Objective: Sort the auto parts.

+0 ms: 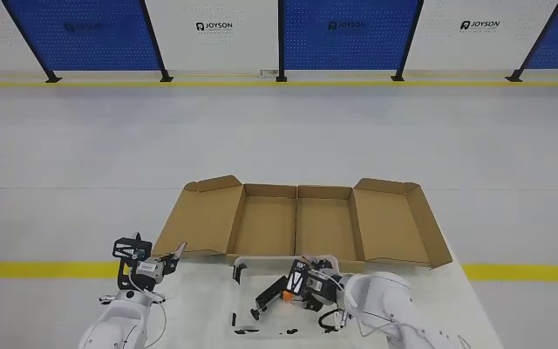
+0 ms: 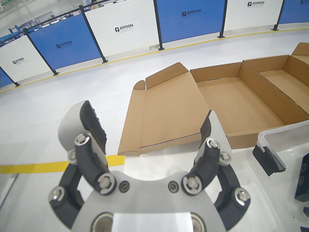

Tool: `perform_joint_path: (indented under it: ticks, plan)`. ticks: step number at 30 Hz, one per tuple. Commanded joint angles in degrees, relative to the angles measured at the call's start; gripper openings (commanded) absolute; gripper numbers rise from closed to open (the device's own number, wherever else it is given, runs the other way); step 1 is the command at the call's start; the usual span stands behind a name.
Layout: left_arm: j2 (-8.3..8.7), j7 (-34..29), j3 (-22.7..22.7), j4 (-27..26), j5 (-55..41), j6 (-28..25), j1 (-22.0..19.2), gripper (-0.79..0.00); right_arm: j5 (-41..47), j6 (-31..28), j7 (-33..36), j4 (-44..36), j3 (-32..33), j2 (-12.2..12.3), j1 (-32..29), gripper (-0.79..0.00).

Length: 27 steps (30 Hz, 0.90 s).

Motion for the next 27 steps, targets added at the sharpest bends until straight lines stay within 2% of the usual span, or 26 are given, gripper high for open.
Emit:
perform_joint_path:
  ticks: [1, 2, 5, 9, 13, 19, 24, 27]
  plan:
    - [0.00, 0.00, 0.00, 0.00, 0.00, 0.00, 0.00, 0.000, 6.29, -0.98, 2.21, 1.01, 1.32, 0.16, 0.11, -0.006]
    - [0.00, 0.00, 0.00, 0.00, 0.00, 0.00, 0.00, 0.000, 10.86, -2.62, 4.14, 2.06, 1.85, 0.27, 0.88, 0.000]
    - [0.00, 0.00, 0.00, 0.00, 0.00, 0.00, 0.00, 0.000, 17.18, -4.37, 7.87, 3.86, 2.25, 0.48, 2.78, 0.000]
    - [0.00, 0.00, 0.00, 0.00, 0.00, 0.00, 0.00, 0.000, 20.62, -3.74, 11.08, 4.59, 1.76, 0.67, 4.66, -0.009]
    - [0.00, 0.00, 0.00, 0.00, 0.00, 0.00, 0.00, 0.000, 15.25, 3.28, 12.59, 3.17, 0.75, 0.69, 5.06, -0.068]
    - [0.00, 0.00, 0.00, 0.00, 0.00, 0.00, 0.00, 0.000, 11.39, 8.23, 13.90, 3.58, -2.30, 0.42, 5.91, -0.169]
    - [0.00, 0.00, 0.00, 0.00, 0.00, 0.00, 0.00, 0.000, 9.95, 11.16, 16.70, 4.94, -4.99, 0.02, 7.85, -0.132]
    - [0.00, 0.00, 0.00, 0.00, 0.00, 0.00, 0.00, 0.000, 9.72, 12.38, 18.06, 6.15, -6.53, -0.29, 9.31, -0.135]
